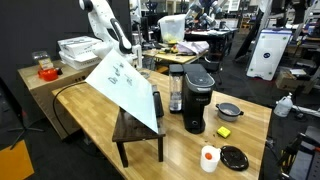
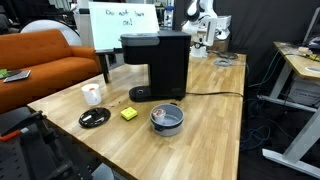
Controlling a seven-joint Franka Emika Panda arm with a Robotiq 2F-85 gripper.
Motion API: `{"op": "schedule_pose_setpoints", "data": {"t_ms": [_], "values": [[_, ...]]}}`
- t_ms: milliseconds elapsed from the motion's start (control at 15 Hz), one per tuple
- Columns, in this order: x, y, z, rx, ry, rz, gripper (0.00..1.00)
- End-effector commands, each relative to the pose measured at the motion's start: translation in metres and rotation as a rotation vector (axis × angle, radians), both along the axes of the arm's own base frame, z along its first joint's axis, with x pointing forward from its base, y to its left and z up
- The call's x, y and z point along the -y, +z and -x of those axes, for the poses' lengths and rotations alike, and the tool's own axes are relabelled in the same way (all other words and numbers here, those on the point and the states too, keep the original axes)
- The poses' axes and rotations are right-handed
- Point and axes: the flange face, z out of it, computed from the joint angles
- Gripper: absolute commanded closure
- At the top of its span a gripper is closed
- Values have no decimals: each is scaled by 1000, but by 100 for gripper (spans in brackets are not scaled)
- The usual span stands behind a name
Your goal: Put the yellow object on the whiteboard stand
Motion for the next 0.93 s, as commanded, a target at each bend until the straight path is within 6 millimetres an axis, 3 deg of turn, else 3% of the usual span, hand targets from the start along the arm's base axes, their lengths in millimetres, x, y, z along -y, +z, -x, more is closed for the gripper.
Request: {"op": "schedule_pose_setpoints", "data": {"t_ms": [0, 200, 667, 733, 867], "values": [[0, 0, 0, -1, 0, 0, 0], [2, -14, -3, -12, 19, -68, 0], [1, -96, -22, -126, -6, -130, 0], [2, -88, -18, -129, 0, -100, 0], [2, -98, -21, -147, -1, -102, 0]]}}
